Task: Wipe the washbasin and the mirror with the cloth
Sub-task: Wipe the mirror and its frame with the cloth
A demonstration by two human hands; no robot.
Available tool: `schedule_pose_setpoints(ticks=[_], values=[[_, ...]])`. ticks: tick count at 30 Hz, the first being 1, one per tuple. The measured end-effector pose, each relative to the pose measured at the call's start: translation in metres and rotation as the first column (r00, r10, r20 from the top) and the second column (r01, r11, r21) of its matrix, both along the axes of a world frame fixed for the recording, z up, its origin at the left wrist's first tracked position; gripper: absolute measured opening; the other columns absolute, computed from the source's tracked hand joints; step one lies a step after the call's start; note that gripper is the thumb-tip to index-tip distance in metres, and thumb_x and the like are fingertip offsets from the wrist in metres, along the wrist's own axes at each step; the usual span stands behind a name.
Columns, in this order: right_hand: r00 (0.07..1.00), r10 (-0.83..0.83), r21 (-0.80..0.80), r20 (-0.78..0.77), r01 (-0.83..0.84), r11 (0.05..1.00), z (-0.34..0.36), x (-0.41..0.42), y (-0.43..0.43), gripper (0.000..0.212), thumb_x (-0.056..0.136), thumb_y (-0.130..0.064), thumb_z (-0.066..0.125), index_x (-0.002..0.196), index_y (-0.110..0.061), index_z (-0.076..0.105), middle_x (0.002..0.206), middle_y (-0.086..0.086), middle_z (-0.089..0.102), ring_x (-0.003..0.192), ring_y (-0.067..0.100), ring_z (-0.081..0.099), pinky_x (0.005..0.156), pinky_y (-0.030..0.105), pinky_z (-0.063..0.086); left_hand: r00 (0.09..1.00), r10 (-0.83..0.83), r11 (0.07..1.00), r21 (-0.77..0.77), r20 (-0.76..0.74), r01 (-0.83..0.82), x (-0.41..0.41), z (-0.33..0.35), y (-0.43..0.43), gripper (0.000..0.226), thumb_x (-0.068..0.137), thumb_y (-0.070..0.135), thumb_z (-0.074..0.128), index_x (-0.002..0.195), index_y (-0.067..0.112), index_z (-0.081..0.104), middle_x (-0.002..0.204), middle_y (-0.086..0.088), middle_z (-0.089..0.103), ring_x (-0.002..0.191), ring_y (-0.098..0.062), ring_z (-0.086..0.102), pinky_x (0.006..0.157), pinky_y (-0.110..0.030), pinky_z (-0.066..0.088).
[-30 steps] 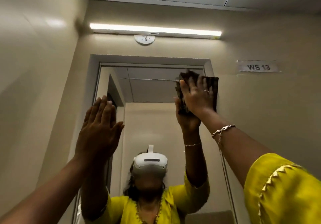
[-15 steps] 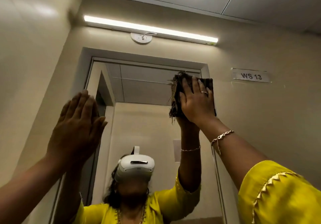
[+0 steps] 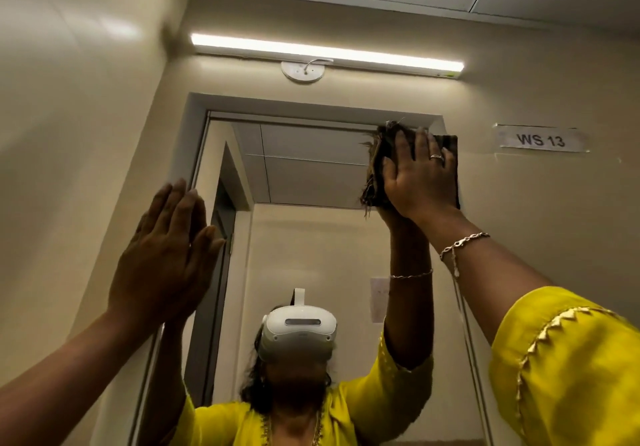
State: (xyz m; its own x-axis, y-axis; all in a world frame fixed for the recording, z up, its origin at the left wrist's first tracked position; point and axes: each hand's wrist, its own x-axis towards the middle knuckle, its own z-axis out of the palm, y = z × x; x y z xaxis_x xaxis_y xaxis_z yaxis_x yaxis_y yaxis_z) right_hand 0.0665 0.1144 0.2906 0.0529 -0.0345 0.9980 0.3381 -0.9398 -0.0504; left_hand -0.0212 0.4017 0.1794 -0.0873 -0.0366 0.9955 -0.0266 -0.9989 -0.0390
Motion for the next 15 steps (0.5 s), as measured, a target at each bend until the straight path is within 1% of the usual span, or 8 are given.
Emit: schedule_pose_setpoints(ticks=[3,7,9,11,13,15], values=[[0.999,0.023,0.026,0.025,-0.024,0.999,0.002,-0.001,0.004,0.069,0.084,-0.044,0.011,0.146,-0.016,0.020,0.154,0.019,0.014,0.142,0.032,0.012,0.114,0.045,0.006,0.999,-0.049,0.999,-0.014,0.024,0.049,-0.002,-0.001,-0.002,0.074,0.083,0.053,0.019,0.139,0.006,0.027,0.150,-0.010,0.023,0.138,-0.019,0.011,0.106,-0.039,0.020],[0.998,0.066,0.077,0.013,-0.067,0.995,-0.001,-0.005,0.017,0.072,0.082,-0.044,0.008,0.147,-0.015,0.018,0.155,0.018,0.010,0.143,0.032,0.007,0.114,0.046,0.005,0.995,-0.084,0.996,-0.025,0.048,0.085,0.001,0.000,0.000,0.071,0.084,0.051,0.020,0.139,0.006,0.028,0.149,-0.011,0.025,0.138,-0.019,0.014,0.108,-0.038,0.020],[0.997,0.079,0.087,0.009,-0.079,0.993,-0.001,-0.009,0.030,0.071,0.084,-0.045,0.009,0.147,-0.015,0.017,0.155,0.018,0.009,0.143,0.033,0.007,0.114,0.045,0.006,0.993,-0.096,0.995,-0.033,0.063,0.098,0.002,0.001,0.002,0.069,0.085,0.049,0.020,0.139,0.006,0.028,0.149,-0.011,0.025,0.137,-0.017,0.014,0.109,-0.038,0.020],[0.997,0.080,0.069,0.010,-0.081,0.994,-0.001,-0.013,0.044,0.062,0.092,-0.043,0.014,0.148,-0.014,0.016,0.155,0.019,0.007,0.143,0.033,0.007,0.114,0.045,0.006,0.990,-0.117,0.992,-0.046,0.074,0.121,0.002,0.001,0.002,0.068,0.085,0.048,0.020,0.139,0.007,0.027,0.150,-0.009,0.023,0.137,-0.015,0.012,0.108,-0.037,0.022],[0.996,0.093,0.038,0.017,-0.094,0.995,-0.001,-0.018,0.059,0.056,0.098,-0.039,0.022,0.148,-0.014,0.014,0.155,0.019,0.006,0.143,0.033,0.006,0.114,0.045,0.005,0.988,-0.130,0.990,-0.047,0.086,0.135,0.003,0.000,0.002,0.068,0.085,0.047,0.020,0.140,0.008,0.026,0.150,-0.005,0.020,0.136,-0.013,0.011,0.106,-0.036,0.023],[0.994,0.109,0.017,0.027,-0.109,0.994,-0.001,-0.024,0.076,0.056,0.098,-0.038,0.024,0.148,-0.013,0.014,0.155,0.019,0.006,0.143,0.033,0.005,0.114,0.045,0.005,0.987,-0.135,0.989,-0.042,0.089,0.140,0.003,0.001,0.001,0.067,0.085,0.047,0.019,0.140,0.010,0.025,0.148,0.001,0.016,0.136,-0.012,0.010,0.105,-0.035,0.023]])
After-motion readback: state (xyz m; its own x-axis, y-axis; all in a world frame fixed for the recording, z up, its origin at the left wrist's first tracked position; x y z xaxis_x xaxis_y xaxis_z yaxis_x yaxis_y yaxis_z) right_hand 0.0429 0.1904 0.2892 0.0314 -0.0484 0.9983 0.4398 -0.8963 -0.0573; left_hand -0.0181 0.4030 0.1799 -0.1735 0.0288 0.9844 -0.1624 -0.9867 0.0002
